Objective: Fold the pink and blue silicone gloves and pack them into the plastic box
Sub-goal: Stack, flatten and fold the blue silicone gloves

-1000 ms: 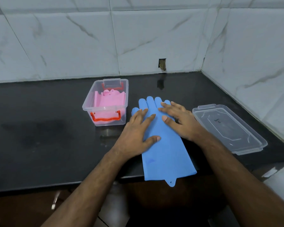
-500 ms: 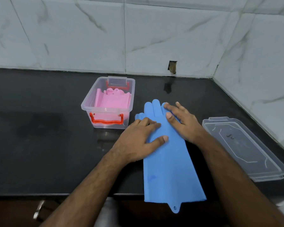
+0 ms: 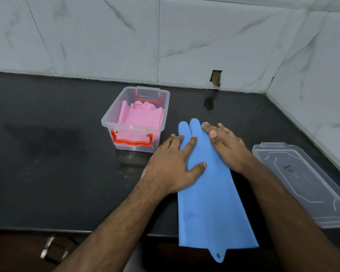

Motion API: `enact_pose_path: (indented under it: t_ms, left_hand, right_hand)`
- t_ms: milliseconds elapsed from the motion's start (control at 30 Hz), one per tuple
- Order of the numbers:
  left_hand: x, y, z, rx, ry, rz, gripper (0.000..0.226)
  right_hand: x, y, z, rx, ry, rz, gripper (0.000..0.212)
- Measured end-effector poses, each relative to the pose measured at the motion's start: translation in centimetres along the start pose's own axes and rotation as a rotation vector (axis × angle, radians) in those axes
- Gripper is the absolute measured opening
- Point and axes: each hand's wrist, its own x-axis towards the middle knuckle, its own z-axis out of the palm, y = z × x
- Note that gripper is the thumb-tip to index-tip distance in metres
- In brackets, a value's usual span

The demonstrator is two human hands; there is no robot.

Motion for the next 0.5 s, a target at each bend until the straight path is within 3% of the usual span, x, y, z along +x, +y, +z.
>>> enact_pose_path:
  t_ms: [133, 267, 500]
  left_hand:
    - [0.0, 0.2, -0.1, 0.005, 0.004, -0.002, 0.079]
    - [0.1, 0.1, 0.1, 0.009, -0.037, -0.008, 0.08]
    - [-0.5, 0.3, -0.5, -0.018, -0.023, 0.0, 0.084]
  right_hand:
    - [0.1, -0.1, -0.1, -0.038, -0.032, -0.002, 0.081]
    - [0.0, -0.1, -0.1, -0.046, -0.018, -0.02, 0.073]
    - [-1.4, -0.5, -0.3, 0.093, 0.196, -0.024, 0.067]
